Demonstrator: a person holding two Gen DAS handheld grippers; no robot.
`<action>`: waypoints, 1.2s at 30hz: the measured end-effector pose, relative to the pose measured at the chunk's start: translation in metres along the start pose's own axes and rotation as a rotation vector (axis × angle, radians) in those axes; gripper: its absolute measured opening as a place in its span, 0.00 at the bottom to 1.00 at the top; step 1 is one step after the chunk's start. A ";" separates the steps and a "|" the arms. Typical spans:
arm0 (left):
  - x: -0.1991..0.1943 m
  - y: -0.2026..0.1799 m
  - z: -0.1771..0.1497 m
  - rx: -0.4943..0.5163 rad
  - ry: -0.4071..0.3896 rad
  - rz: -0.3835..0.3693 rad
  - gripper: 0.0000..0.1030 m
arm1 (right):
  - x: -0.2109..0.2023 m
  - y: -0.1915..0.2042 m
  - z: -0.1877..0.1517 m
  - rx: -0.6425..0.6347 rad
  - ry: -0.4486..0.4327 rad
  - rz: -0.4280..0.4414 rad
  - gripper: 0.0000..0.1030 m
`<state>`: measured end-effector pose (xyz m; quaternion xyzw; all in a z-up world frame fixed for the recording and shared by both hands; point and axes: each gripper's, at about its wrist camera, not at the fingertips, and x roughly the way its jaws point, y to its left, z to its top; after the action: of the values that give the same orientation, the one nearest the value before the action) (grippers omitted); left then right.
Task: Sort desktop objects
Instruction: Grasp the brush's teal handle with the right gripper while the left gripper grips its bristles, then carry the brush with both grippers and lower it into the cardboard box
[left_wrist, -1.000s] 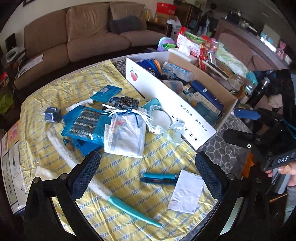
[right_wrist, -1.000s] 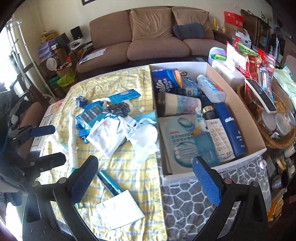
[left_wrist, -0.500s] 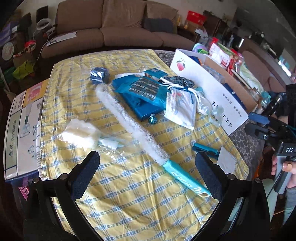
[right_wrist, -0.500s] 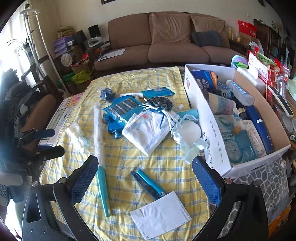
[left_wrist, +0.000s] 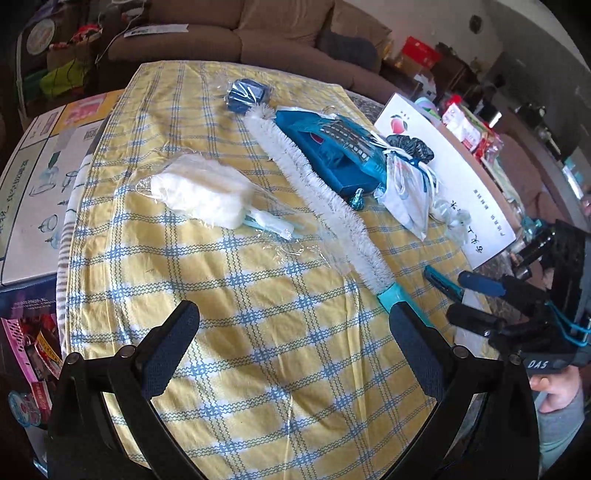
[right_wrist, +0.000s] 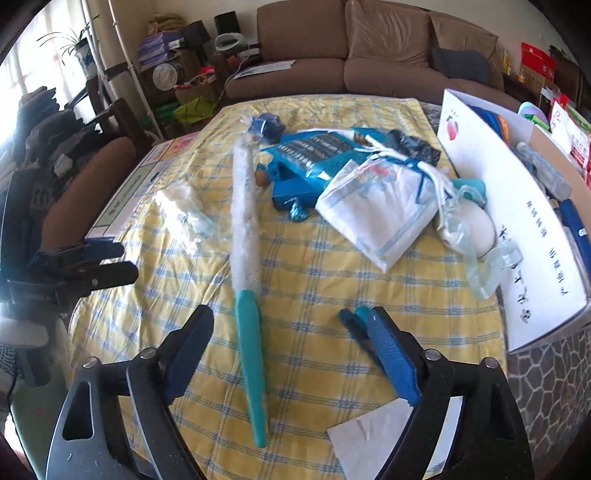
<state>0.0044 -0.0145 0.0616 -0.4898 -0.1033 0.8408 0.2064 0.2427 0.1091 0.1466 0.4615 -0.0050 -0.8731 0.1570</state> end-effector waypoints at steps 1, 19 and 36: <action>0.002 0.000 0.000 -0.004 0.004 -0.015 1.00 | 0.006 0.003 -0.003 0.000 0.013 0.010 0.76; 0.048 -0.034 -0.012 -0.193 0.058 -0.412 0.78 | 0.031 0.020 -0.029 0.021 0.097 0.141 0.16; 0.081 -0.072 -0.008 -0.316 0.116 -0.558 0.28 | -0.036 0.023 -0.044 0.066 0.040 0.329 0.16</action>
<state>-0.0063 0.0861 0.0220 -0.5158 -0.3509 0.6958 0.3559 0.3036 0.1031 0.1534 0.4767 -0.1059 -0.8257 0.2825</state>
